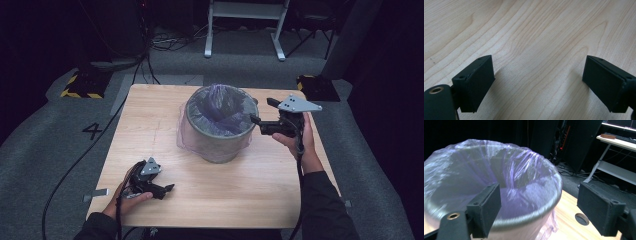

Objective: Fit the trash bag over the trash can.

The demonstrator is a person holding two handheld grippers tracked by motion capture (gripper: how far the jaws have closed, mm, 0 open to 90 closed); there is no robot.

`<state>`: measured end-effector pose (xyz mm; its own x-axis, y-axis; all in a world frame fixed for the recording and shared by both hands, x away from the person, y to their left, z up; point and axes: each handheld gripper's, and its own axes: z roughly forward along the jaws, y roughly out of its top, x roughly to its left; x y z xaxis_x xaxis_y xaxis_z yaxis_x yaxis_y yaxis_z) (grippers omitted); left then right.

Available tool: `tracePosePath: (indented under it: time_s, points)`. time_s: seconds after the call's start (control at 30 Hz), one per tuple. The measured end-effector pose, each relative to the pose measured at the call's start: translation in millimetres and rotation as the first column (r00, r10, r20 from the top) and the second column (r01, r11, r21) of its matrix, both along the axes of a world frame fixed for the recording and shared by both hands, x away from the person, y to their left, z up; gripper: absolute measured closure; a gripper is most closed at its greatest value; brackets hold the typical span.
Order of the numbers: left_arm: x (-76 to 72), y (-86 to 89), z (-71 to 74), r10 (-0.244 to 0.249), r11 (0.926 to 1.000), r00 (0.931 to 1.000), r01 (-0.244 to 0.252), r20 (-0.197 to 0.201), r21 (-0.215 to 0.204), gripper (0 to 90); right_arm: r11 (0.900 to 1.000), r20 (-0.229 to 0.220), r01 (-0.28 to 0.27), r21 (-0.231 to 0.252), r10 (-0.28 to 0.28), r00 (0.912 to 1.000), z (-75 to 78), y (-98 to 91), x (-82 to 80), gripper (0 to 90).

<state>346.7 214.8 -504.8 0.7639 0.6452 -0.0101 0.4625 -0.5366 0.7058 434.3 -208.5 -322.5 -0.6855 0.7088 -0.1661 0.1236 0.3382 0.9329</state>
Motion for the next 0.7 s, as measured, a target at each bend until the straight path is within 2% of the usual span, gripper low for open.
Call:
tracePosePath:
  time_s: [0.07,0.17,0.3,0.63,0.7]
  points:
    - [0.1,0.2,0.1,-0.002,1.0,1.0,0.002,0.002,0.003,10.1,1.0,-0.003,-0.001,-0.001,0.001,1.0,0.9,1.5,2.1,19.5]
    - [0.1,0.1,0.1,-0.001,1.0,1.0,0.001,0.002,0.002,10.1,0.9991,-0.039,-0.041,0.006,0.041,0.9984,5.9,7.5,9.9,18.3]
    - [0.0,0.1,0.1,-0.001,1.0,1.0,0.001,0.002,0.002,10.1,0.9992,-0.045,-0.041,0.004,0.041,0.9981,10.9,16.0,16.6,18.3]
    - [-0.1,0.0,0.0,-0.002,1.0,1.0,0.002,0.0,0.001,10.1,0.9972,-0.074,-0.057,-0.049,0.053,0.9958,11.3,37.1,31.1,18.1]
    - [-0.1,0.0,0.0,-0.005,1.0,1.0,0.005,-0.001,0.0,10.1,0.9955,-0.085,-0.051,-0.08,0.044,0.9954,7.8,42.3,36.2,18.1]
